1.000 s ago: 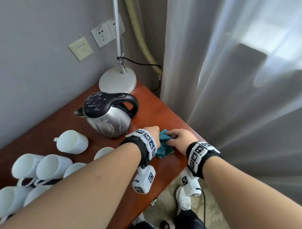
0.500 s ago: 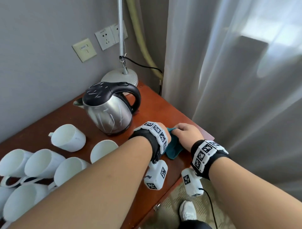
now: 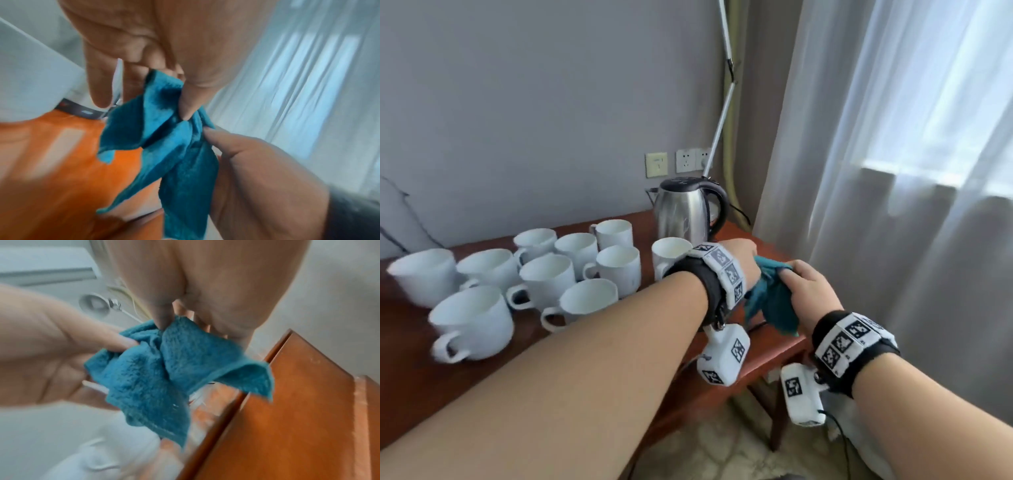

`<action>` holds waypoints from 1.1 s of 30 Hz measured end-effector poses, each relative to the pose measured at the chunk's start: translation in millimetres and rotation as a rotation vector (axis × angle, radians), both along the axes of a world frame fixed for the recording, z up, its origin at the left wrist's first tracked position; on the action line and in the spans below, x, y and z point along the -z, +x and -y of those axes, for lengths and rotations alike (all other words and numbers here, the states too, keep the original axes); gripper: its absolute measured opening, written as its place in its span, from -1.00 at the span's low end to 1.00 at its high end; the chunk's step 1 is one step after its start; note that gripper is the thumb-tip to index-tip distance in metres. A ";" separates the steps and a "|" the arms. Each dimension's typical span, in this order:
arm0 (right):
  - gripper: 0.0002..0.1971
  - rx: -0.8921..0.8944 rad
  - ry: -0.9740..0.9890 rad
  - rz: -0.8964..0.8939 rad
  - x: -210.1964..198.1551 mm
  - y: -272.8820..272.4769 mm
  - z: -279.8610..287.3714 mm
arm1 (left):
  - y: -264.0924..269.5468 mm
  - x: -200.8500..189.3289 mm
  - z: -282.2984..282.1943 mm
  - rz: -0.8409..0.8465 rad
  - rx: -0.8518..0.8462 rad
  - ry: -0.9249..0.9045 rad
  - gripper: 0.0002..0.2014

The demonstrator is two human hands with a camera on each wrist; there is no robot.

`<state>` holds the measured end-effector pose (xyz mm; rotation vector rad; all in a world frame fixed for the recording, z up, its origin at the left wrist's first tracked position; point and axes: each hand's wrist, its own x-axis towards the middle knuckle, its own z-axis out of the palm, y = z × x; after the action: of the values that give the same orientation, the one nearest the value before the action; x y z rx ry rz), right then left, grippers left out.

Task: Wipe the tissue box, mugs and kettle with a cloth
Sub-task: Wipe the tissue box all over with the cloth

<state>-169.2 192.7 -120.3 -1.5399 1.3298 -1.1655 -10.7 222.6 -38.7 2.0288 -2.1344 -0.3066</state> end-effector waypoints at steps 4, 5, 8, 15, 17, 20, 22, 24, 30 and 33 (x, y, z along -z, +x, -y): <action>-0.81 -0.103 -0.041 0.088 -66.7 20.4 -77.2 | 33.1 -51.3 -78.9 -0.140 0.048 -0.090 -0.80; -0.82 -0.114 -0.060 0.100 -83.7 26.1 -90.6 | 41.8 -62.5 -92.5 -0.180 0.037 -0.125 -0.80; -0.83 -0.116 -0.122 0.134 -120.5 50.4 -122.0 | 64.9 -93.7 -132.2 -0.303 0.019 -0.238 -0.80; -0.90 -0.151 -0.262 -0.013 -154.1 113.6 -150.4 | 142.9 -118.2 -177.2 -0.296 -0.103 -0.316 -0.70; -0.90 -0.184 -0.253 -0.007 -151.5 130.6 -150.2 | 164.2 -115.3 -180.7 -0.320 -0.153 -0.316 -0.71; -0.76 -0.334 -0.174 0.036 -147.2 155.0 -148.2 | 190.8 -114.3 -185.1 -0.385 -0.244 -0.360 -0.67; -0.74 -0.434 -0.145 0.001 -146.3 170.4 -146.1 | 207.5 -115.4 -186.9 -0.405 -0.300 -0.414 -0.65; -0.84 -0.486 -0.171 -0.081 -145.4 186.8 -143.1 | 223.6 -116.9 -191.7 -0.423 -0.357 -0.455 -0.62; -0.89 -0.535 -0.132 -0.032 -149.8 239.9 -131.5 | 277.8 -115.6 -218.4 -0.448 -0.492 -0.436 -0.68; -0.80 -0.576 -0.069 0.059 -149.6 273.4 -132.5 | 306.3 -112.9 -240.6 -0.421 -0.568 -0.462 -0.72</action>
<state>104.2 325.2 29.3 -1.7632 0.7314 -0.8823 295.6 463.2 74.2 1.9610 -1.1866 -0.1196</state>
